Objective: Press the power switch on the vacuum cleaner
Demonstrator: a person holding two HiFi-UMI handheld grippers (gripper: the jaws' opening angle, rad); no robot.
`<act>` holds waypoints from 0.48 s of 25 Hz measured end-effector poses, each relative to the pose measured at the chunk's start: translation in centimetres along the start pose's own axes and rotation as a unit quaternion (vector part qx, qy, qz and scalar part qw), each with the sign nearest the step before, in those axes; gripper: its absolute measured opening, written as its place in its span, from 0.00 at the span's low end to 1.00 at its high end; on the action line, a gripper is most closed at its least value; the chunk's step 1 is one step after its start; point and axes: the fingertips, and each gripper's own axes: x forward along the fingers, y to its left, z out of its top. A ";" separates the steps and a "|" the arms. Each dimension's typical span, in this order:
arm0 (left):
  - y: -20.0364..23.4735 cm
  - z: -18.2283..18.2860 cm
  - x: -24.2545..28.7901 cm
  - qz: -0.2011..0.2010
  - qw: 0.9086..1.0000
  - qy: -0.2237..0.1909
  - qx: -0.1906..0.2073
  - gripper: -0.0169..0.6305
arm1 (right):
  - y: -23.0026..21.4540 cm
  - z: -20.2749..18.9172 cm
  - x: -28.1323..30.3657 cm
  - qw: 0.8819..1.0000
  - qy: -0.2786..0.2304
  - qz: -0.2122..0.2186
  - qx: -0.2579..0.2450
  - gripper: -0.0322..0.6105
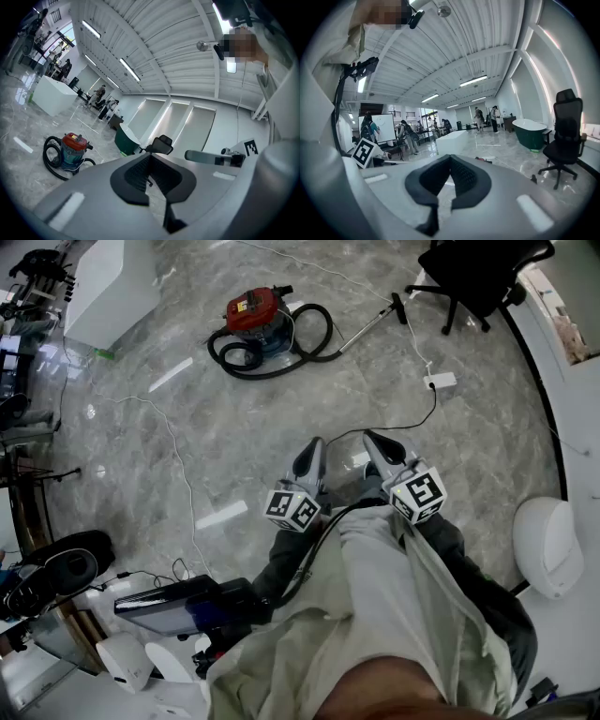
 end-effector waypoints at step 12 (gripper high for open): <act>0.2 0.0 -0.4 0.001 1.000 -0.011 0.005 0.04 | 0.4 -0.1 0.1 1.000 0.000 0.007 0.006 0.05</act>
